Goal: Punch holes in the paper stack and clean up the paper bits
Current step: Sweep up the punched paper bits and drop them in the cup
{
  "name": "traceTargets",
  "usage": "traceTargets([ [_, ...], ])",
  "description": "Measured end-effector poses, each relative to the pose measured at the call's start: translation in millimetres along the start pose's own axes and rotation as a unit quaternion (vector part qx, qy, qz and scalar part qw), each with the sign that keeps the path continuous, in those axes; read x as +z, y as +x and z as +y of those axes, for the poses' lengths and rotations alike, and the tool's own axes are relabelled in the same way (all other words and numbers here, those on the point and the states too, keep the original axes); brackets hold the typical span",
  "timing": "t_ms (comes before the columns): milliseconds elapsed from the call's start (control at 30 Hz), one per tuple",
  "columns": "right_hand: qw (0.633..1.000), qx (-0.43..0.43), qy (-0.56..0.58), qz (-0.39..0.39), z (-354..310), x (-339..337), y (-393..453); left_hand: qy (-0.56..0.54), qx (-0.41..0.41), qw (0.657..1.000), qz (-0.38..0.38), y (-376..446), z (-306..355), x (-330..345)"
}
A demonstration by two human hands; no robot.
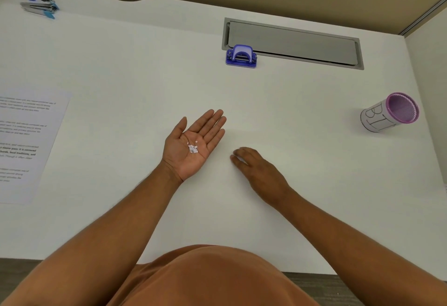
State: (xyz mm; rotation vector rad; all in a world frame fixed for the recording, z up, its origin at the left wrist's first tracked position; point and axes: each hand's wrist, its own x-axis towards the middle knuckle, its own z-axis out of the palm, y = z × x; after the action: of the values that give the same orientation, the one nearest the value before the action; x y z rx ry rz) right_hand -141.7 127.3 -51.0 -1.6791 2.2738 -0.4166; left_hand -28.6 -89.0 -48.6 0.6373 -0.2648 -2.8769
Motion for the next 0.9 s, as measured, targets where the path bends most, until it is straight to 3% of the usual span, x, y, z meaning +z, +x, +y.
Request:
traceTargets([
  [100,1.0,-0.008,-0.02,0.01,7,-7,-8,0.004,-0.001,1.0,0.003,0,-1,-1],
  [267,0.994,-0.007,-0.088,-0.071,4,-18,8,0.007,-0.015,1.0,0.001,1,-10,-2],
  [367,0.992,-0.007,-0.1,-0.073,-1,-19,15,0.011,-0.02,1.0,0.001,2,-14,-3],
  [500,0.998,-0.001,-0.052,-0.039,-2,-17,17,0.013,-0.03,0.999,0.007,3,-19,-8],
  [600,0.997,0.074,0.033,0.009,-7,-17,22,0.019,-0.038,0.999,0.011,4,-22,-9],
  [667,0.981,0.128,0.117,0.091,-21,-18,25,0.021,-0.04,0.999,0.015,6,-26,-7],
  [767,0.944,0.143,0.229,0.19,-52,-20,30,0.017,-0.046,0.999,0.016,8,-31,-5],
  [900,0.925,0.16,0.27,0.216,-83,-22,34,0.027,-0.068,0.997,0.011,9,-41,-1],
])
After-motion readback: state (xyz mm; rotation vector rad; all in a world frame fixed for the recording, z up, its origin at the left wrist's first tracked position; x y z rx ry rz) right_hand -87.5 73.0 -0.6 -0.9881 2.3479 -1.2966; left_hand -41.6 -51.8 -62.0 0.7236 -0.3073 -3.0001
